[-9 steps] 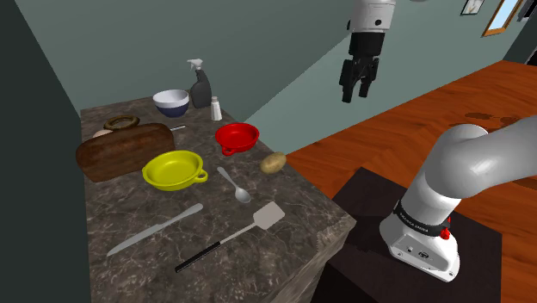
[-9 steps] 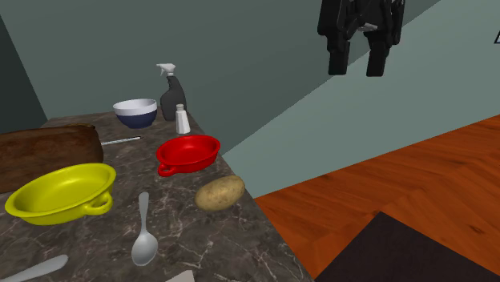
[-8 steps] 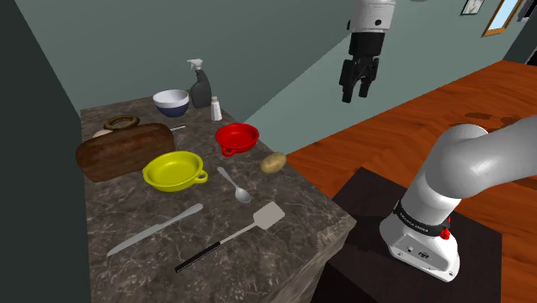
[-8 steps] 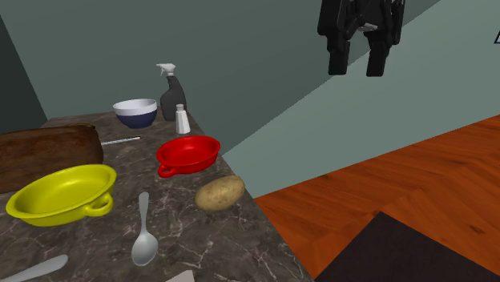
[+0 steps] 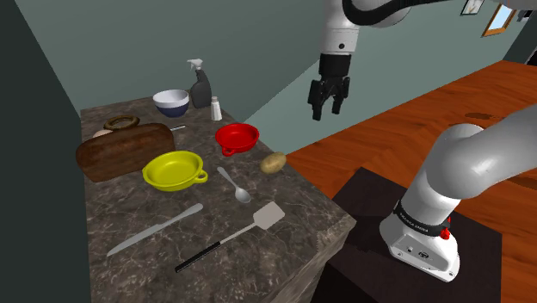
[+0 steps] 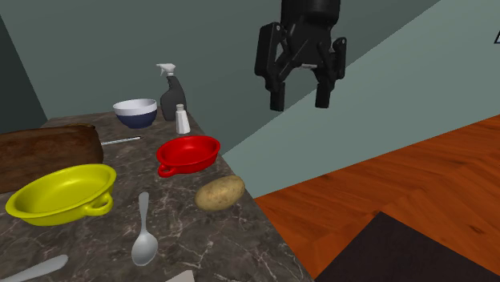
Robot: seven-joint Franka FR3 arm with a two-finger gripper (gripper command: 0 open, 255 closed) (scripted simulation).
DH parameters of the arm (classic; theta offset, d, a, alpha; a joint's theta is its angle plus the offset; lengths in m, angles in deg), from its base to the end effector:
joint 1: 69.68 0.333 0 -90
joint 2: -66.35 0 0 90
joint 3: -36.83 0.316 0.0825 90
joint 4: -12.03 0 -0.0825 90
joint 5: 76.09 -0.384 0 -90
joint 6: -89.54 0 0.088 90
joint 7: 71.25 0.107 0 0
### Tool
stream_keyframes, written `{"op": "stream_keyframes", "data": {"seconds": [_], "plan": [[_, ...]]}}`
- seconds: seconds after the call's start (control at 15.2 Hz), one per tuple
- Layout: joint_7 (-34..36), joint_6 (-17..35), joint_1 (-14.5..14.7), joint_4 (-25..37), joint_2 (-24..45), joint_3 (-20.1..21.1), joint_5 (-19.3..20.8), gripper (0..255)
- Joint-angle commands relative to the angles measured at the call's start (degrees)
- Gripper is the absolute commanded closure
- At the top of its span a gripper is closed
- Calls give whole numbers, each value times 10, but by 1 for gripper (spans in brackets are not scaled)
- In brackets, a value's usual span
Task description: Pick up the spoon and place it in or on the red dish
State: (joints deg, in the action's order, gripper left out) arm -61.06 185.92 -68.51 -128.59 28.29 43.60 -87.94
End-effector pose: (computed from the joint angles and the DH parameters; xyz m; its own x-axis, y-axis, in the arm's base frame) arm 0.3340 0.0713 0.5128 0.9867 -0.0945 -0.1324 -0.1090 -0.9883 -0.1069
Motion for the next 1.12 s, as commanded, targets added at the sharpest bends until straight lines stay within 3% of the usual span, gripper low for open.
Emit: {"op": "stream_keyframes", "data": {"seconds": [0.0,0.53,1.06], "plan": [[17,39,6,3,38,19,-14,0],[81,163,21,44,187,83,-41,0],[156,261,35,132,360,130,-21,0]]}}
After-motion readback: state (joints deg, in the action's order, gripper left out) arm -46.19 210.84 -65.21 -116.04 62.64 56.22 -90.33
